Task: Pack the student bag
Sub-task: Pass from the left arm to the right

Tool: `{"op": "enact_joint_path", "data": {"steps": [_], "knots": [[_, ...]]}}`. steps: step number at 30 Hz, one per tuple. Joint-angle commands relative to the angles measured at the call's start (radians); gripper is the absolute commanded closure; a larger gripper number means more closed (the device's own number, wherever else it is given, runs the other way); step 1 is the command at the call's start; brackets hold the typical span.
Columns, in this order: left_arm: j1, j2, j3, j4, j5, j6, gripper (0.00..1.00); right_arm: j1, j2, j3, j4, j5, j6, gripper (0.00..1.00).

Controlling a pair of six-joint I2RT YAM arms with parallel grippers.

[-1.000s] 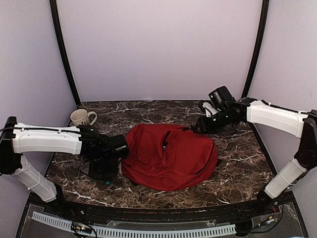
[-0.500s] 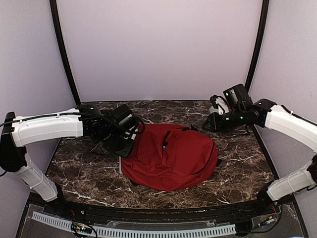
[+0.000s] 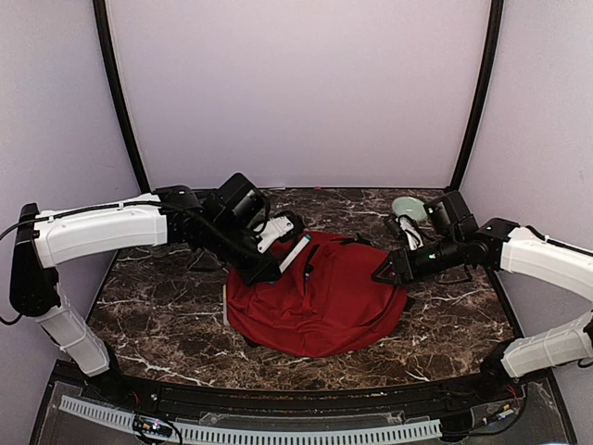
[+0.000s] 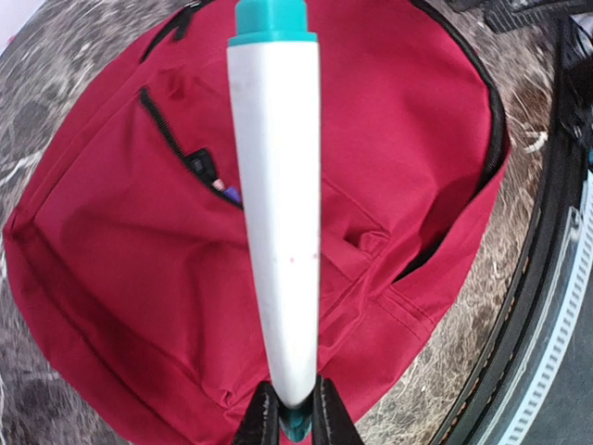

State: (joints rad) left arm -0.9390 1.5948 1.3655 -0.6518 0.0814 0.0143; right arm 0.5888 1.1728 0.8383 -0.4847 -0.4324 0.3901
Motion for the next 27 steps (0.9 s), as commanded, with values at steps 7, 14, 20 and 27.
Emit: {"op": "enact_joint_path", "data": {"steps": [7,14,20,27], "knots": [[0.015,0.061,0.098,-0.055,0.098,0.392,1.0,0.031,-0.007,0.069,0.063,-0.111,-0.341,0.41],[0.018,0.068,0.094,0.015,-0.05,0.521,1.0,0.033,0.049,0.121,0.046,-0.208,-0.477,0.28],[0.019,0.089,0.092,0.053,-0.103,0.596,1.0,0.045,0.079,0.139,0.047,-0.268,-0.54,0.25],[0.019,0.14,0.17,0.037,-0.067,0.596,1.0,0.046,0.082,0.156,0.085,-0.295,-0.632,0.25]]}}
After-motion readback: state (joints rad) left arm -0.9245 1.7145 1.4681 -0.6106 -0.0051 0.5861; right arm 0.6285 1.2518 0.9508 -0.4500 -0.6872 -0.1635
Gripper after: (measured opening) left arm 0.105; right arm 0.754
